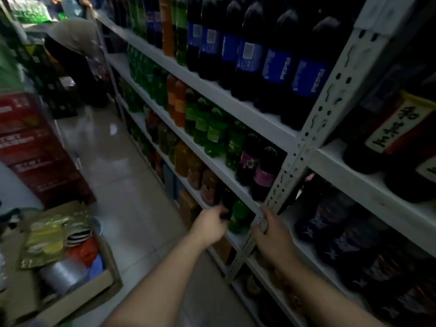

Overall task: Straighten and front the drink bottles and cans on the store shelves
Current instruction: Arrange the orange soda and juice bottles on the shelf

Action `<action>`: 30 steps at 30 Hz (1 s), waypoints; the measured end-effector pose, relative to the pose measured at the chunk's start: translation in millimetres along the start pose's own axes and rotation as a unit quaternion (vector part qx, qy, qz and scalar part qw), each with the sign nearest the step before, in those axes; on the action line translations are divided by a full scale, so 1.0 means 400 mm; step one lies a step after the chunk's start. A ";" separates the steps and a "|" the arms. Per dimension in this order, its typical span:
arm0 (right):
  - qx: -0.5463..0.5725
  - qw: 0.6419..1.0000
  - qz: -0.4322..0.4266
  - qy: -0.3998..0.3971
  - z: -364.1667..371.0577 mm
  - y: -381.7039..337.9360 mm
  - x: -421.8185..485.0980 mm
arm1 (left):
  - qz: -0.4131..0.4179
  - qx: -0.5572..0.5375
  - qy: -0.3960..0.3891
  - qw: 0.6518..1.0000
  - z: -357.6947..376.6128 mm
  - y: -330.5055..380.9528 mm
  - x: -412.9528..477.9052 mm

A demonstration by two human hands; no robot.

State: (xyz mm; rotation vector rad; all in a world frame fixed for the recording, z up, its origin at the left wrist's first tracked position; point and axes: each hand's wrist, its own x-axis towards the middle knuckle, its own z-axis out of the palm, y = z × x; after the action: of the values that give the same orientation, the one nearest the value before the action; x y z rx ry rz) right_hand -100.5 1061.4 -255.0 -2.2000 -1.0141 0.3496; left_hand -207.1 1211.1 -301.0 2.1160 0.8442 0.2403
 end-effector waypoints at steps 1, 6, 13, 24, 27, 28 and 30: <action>0.015 1.000 0.002 0.020 0.003 -0.013 0.038 | 0.013 -0.005 0.003 1.000 -0.021 0.007 0.036; 0.195 0.977 0.050 0.076 0.068 -0.038 0.178 | 0.039 -0.019 -0.009 0.999 -0.103 0.011 0.235; 0.228 0.944 0.160 0.179 0.176 -0.092 0.284 | 0.076 -0.049 -0.004 0.996 -0.147 -0.003 0.401; 0.167 0.873 0.215 0.405 0.192 -0.084 0.429 | 0.205 0.028 0.057 0.977 -0.132 0.073 0.530; 0.109 0.862 0.221 0.443 0.214 -0.079 0.443 | 0.157 0.096 -0.067 0.981 -0.115 0.052 0.552; 0.092 0.855 0.227 0.456 0.223 -0.081 0.447 | 0.150 0.097 -0.103 0.979 -0.112 0.044 0.556; 0.069 0.840 0.246 0.479 0.242 -0.086 0.457 | 0.149 0.086 -0.138 0.975 -0.104 0.032 0.559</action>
State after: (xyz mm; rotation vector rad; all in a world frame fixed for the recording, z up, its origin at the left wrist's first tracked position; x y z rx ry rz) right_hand -47.0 1259.8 -295.8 -2.0497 0.1282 -0.4398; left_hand -50.2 1375.7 -290.6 2.3683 0.3948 0.0242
